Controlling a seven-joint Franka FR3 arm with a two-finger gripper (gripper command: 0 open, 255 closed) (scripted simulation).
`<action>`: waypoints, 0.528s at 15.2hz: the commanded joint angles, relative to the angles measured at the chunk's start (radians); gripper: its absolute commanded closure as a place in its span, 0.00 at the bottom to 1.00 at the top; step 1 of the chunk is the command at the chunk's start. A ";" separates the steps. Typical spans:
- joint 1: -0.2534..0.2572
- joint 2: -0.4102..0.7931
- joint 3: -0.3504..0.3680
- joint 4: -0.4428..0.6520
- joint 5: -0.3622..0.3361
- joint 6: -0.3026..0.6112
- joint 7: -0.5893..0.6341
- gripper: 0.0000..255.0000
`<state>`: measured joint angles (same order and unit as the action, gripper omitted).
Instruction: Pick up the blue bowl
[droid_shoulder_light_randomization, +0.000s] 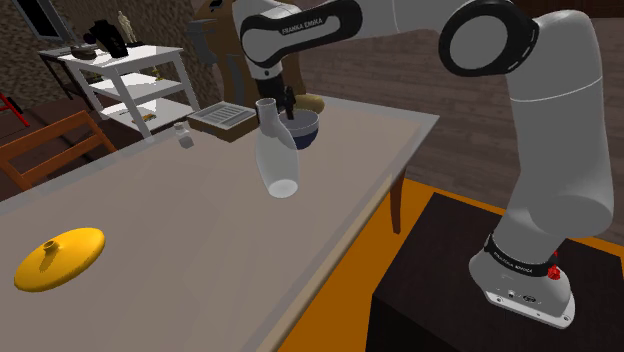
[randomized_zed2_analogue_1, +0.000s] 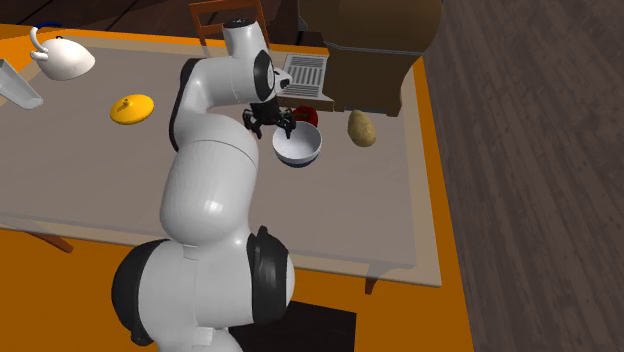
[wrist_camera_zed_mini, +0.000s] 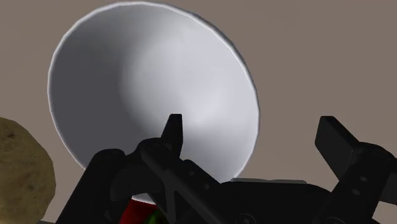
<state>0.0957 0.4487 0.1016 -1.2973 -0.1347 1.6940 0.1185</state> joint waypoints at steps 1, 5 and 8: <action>0.001 0.005 0.000 -0.021 -0.001 0.026 0.005 0.00; -0.001 0.007 0.000 -0.080 -0.003 0.086 0.011 0.00; -0.001 0.006 0.000 -0.081 -0.003 0.087 0.010 1.00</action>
<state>0.0945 0.4551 0.1012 -1.3760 -0.1372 1.7786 0.1289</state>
